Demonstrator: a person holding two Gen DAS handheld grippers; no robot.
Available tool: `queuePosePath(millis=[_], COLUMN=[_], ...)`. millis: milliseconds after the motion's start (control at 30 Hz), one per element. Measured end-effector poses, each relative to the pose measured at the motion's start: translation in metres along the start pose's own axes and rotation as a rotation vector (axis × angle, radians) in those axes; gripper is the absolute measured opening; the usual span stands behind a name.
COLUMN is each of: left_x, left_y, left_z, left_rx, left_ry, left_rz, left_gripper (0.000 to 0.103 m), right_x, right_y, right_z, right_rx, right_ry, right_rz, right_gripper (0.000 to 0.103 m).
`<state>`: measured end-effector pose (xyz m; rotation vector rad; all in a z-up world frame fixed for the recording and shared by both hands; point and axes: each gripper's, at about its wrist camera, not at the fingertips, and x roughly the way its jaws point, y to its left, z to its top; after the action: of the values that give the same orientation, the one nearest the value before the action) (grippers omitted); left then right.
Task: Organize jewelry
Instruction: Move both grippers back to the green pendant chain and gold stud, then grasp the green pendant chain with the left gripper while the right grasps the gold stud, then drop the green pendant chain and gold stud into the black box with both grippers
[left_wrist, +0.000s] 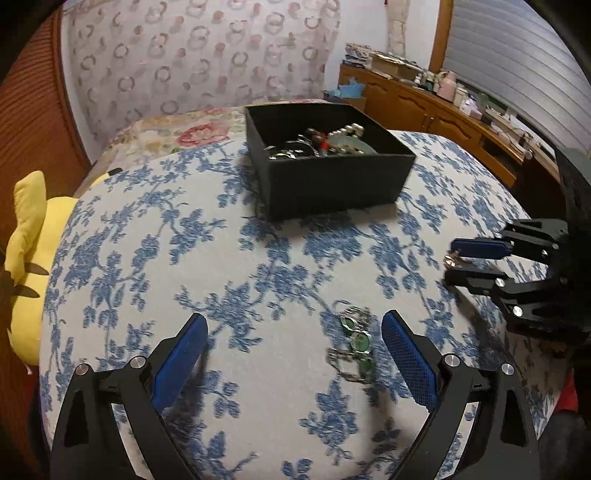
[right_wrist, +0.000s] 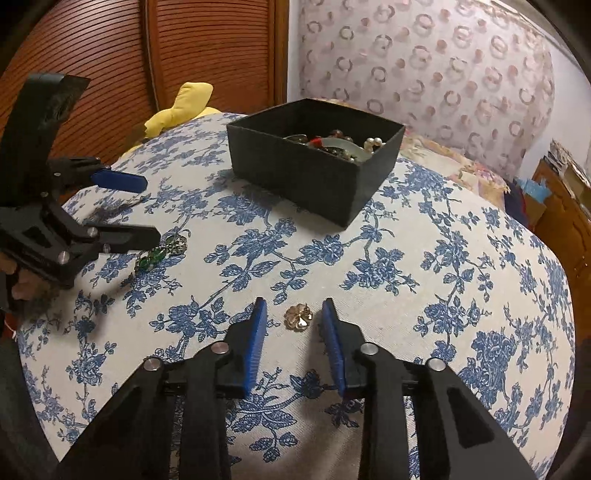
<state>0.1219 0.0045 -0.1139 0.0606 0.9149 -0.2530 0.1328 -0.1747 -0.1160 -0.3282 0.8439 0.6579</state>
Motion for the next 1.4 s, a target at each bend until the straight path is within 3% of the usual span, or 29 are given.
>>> queuePosePath(millis=[33,300,433,600,767,1200,1300,1400], left_x=[0.001,0.002,-0.002,-0.004,0.000,0.000,-0.001,-0.001], left_y=[-0.003,-0.018,-0.021,-0.025,-0.031,-0.037,-0.033,-0.026], left_z=[-0.001,-0.006,-0.005,-0.005,-0.009,-0.013,-0.013,-0.011], left_rx=[0.005,0.038,0.045,0.055,0.057,0.111,0.107,0.055], left_ry=[0.003,0.002,-0.011,-0.009,0.004,-0.003,-0.003,0.009], left_rz=[0.000,-0.008,-0.022,-0.032,-0.061,-0.003,0.003,-0.021], left_gripper=[0.092,0.090,0.075,0.046,0.028,0.024,0.011,0.010], right_x=[0.000,-0.002,-0.002,-0.002,-0.002,0.000,0.000,0.001], right_y=[0.000,-0.005,-0.005,-0.006,-0.006,-0.004,-0.004,-0.003], right_z=[0.000,-0.002,-0.003,-0.003,-0.002,0.000,0.000,0.001], right_rx=[-0.003,0.009,0.010,0.016,0.015,0.008,0.005,0.004], right_ry=[0.001,-0.005,-0.006,-0.006,-0.006,-0.005,-0.005,-0.004], right_rz=[-0.001,0.015,0.016,0.023,0.020,0.014,0.013,0.014], right_gripper=[0.017,0.017,0.017,0.017,0.017,0.017,0.017,0.017])
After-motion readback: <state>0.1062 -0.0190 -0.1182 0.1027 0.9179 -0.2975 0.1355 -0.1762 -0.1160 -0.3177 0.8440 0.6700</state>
